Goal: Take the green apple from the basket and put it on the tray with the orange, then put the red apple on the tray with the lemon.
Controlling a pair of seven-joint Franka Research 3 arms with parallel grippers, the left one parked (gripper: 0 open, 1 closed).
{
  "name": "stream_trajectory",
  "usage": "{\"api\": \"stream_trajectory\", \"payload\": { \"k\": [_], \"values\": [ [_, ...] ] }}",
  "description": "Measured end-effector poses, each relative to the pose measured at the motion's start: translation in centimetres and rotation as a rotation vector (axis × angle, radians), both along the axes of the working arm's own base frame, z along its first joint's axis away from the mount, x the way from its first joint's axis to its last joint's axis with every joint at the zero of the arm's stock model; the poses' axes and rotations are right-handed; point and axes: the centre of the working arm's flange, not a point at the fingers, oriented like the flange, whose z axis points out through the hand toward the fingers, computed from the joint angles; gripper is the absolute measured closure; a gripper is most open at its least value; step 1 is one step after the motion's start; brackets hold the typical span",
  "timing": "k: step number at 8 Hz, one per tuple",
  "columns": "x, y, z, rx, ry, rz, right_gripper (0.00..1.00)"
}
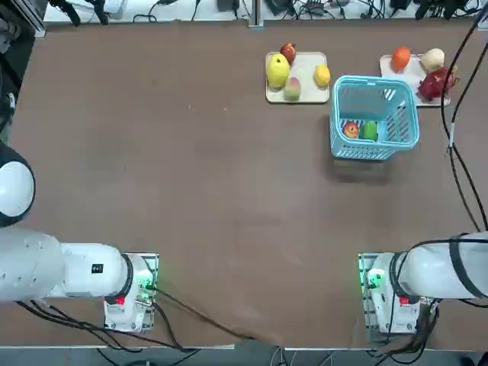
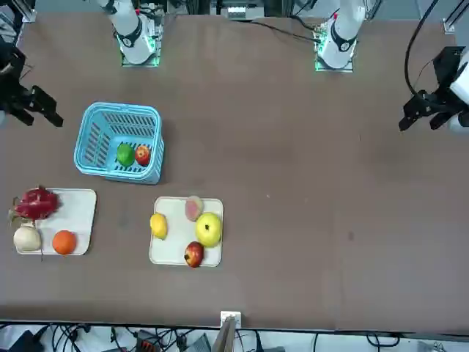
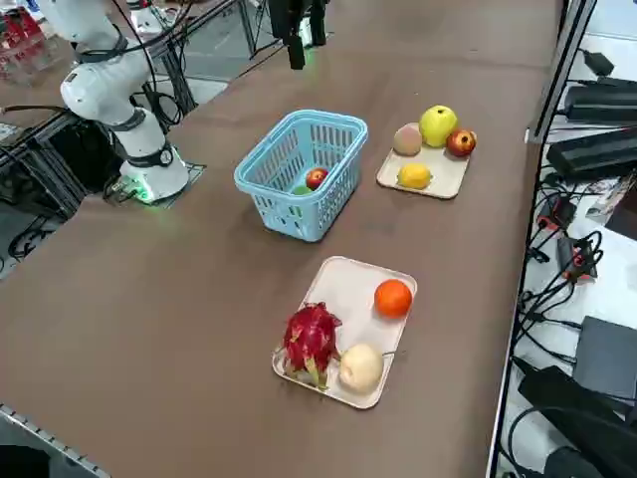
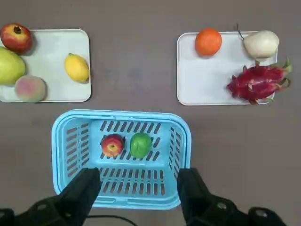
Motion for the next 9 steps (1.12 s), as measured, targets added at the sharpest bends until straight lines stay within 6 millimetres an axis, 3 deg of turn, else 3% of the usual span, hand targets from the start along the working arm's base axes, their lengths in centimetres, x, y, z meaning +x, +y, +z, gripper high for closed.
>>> {"api": "stream_trajectory", "payload": {
  "k": [3, 5, 9],
  "values": [
    [-0.1, 0.0, -0.1, -0.002, 0.009, 0.001, 0.0],
    [-0.4, 0.5, -2.1, -0.001, 0.071, 0.0, 0.0],
    [-2.1, 0.9, -12.7, 0.0, 0.146, -0.024, 0.0]
  ]
}}
